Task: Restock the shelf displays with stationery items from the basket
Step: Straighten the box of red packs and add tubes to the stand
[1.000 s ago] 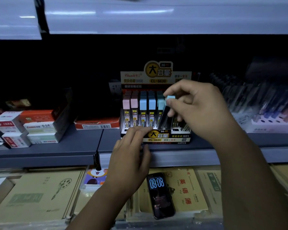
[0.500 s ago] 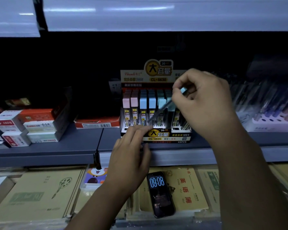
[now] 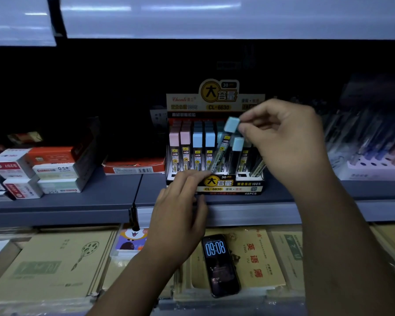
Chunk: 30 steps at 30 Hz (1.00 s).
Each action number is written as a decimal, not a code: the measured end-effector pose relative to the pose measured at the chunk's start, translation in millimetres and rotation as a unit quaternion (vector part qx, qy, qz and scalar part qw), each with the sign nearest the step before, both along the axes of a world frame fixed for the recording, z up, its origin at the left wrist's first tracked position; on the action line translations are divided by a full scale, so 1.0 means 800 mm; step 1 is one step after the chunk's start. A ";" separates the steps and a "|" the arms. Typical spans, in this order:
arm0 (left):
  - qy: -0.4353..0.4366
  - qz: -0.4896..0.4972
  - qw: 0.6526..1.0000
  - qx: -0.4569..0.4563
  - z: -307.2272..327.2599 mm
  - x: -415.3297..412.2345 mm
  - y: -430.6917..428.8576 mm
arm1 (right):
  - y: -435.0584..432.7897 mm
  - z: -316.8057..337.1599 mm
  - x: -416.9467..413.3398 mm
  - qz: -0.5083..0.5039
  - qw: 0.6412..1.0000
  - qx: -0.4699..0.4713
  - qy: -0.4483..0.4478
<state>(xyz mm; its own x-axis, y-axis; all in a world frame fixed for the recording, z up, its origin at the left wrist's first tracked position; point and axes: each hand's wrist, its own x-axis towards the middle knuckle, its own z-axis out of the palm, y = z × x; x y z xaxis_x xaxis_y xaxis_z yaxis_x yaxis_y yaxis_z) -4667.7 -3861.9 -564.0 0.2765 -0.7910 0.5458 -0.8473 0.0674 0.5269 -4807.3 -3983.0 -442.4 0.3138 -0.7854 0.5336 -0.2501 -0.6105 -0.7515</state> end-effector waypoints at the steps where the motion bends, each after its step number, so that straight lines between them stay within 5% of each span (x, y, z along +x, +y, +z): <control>1: -0.001 -0.001 1.000 -0.001 0.000 0.000 0.000 | 0.001 -0.001 0.001 0.012 1.000 0.001 0.007; 14: 0.002 -0.007 1.000 -0.009 0.003 0.000 0.000 | 0.030 -0.012 0.037 0.047 0.979 -0.113 0.164; 25: 0.039 -0.082 0.995 -0.035 0.018 0.049 0.014 | 0.036 -0.035 0.058 0.037 0.965 -0.211 0.154; 30: 0.029 -0.077 0.995 -0.064 0.021 0.062 0.027 | 0.058 -0.055 0.077 0.112 0.967 -0.196 0.115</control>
